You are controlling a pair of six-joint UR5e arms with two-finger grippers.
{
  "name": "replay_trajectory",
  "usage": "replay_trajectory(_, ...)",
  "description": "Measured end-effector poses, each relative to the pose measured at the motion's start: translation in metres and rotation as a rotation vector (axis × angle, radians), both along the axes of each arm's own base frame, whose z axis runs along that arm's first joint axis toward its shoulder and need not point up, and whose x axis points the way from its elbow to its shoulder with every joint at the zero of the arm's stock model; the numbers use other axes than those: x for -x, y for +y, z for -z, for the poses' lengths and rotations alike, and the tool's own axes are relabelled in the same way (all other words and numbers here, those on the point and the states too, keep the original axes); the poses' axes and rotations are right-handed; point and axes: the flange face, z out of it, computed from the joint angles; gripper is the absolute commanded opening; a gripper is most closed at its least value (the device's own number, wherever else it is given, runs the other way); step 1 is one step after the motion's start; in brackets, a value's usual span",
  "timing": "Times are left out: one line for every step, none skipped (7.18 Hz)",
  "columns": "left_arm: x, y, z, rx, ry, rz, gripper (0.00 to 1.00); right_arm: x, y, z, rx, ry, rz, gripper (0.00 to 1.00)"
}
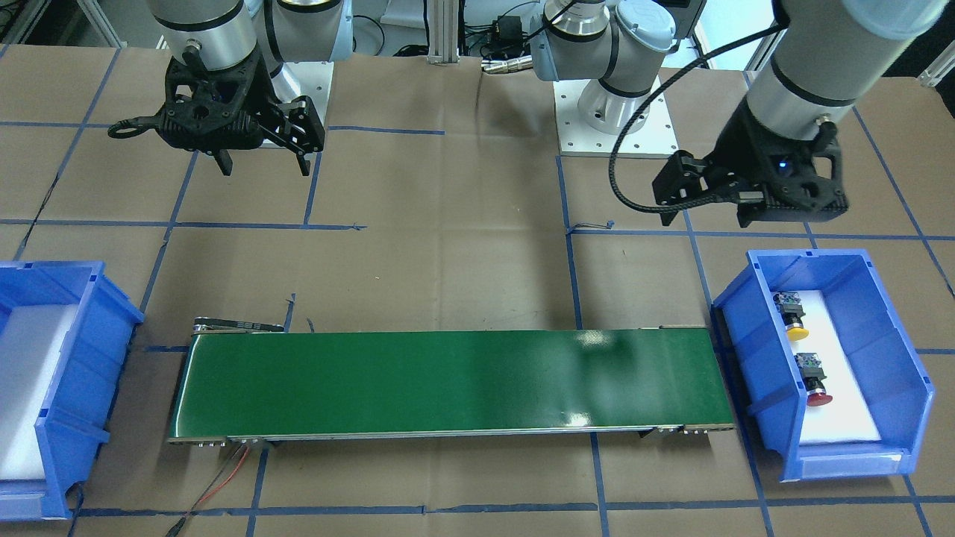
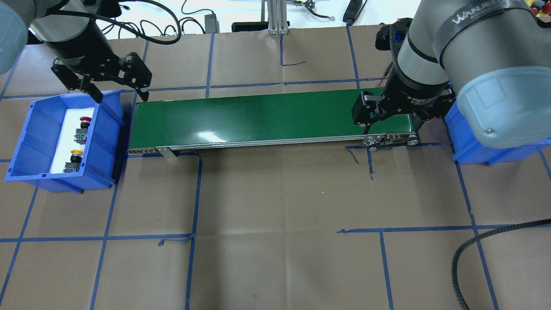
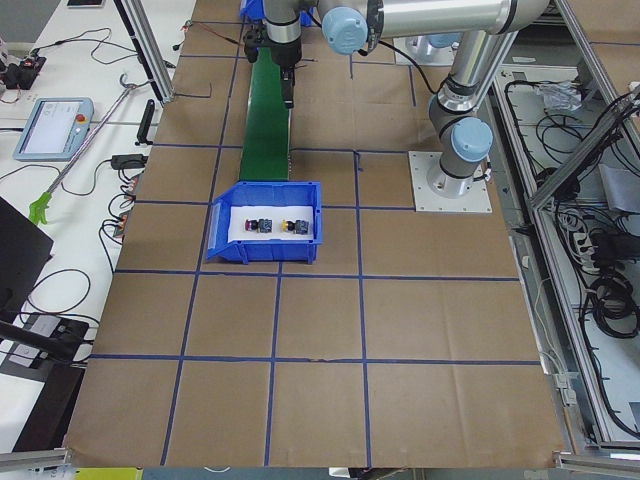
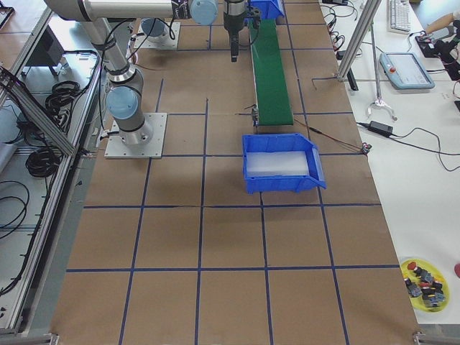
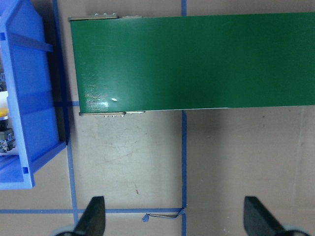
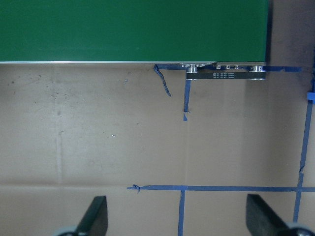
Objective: Transport two buttons from left to right
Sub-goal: 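Move the left gripper over the blue bin holding the buttons, then lower the left gripper and grasp the yellow-capped button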
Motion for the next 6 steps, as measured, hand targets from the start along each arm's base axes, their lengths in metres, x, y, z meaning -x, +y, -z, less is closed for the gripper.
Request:
replay_trajectory(-0.049,0.002,0.003,-0.005,0.006,-0.003,1.0,0.0,0.0,0.0,0.0,0.0,0.0,1.0)
replay_trajectory(-0.099,0.008,0.01,-0.014,0.014,-0.021,0.99,0.0,0.0,0.0,0.0,0.0,0.0,1.0)
replay_trajectory(-0.145,0.017,0.021,-0.018,0.021,-0.043,0.99,0.0,0.0,0.0,0.0,0.0,0.001,1.0)
replay_trajectory(-0.178,0.027,0.035,-0.012,0.022,-0.052,0.99,0.0,0.0,0.0,0.0,0.0,0.001,1.0)
replay_trajectory(-0.197,0.034,0.053,0.003,0.017,-0.046,0.99,0.0,0.0,0.0,0.0,0.0,0.0,1.0)
replay_trajectory(-0.204,0.037,0.073,0.018,0.008,-0.039,0.99,0.0,0.0,0.0,-0.001,0.0,0.0,1.0)
